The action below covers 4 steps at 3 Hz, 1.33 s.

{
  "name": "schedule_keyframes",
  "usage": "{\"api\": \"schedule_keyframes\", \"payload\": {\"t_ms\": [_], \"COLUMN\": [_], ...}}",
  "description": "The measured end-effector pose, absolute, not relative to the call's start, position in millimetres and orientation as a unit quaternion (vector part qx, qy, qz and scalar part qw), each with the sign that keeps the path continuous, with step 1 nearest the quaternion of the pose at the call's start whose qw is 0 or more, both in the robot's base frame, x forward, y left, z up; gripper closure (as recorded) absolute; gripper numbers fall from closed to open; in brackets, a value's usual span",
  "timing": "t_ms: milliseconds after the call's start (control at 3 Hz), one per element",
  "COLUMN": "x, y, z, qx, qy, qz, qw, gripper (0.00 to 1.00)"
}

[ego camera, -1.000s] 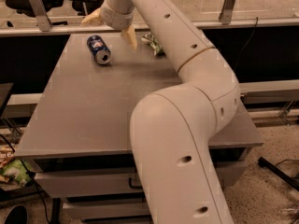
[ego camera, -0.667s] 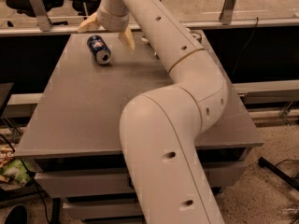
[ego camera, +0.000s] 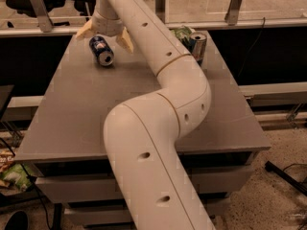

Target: Place pepsi can upright

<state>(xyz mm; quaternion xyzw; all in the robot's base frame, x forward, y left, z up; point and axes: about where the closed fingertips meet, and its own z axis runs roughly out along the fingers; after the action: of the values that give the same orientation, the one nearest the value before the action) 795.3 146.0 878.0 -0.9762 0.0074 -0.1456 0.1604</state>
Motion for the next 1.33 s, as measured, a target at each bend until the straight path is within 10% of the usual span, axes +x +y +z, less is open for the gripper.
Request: {"api": "schedule_keyframes", "payload": {"t_ms": [1333], "x": [804.7], "y": [158.1], "z": [856.3], "qx": [-0.980], "qy": [-0.056], "qz": [-0.153], "qw": [0.116], "gripper": [0.00]}}
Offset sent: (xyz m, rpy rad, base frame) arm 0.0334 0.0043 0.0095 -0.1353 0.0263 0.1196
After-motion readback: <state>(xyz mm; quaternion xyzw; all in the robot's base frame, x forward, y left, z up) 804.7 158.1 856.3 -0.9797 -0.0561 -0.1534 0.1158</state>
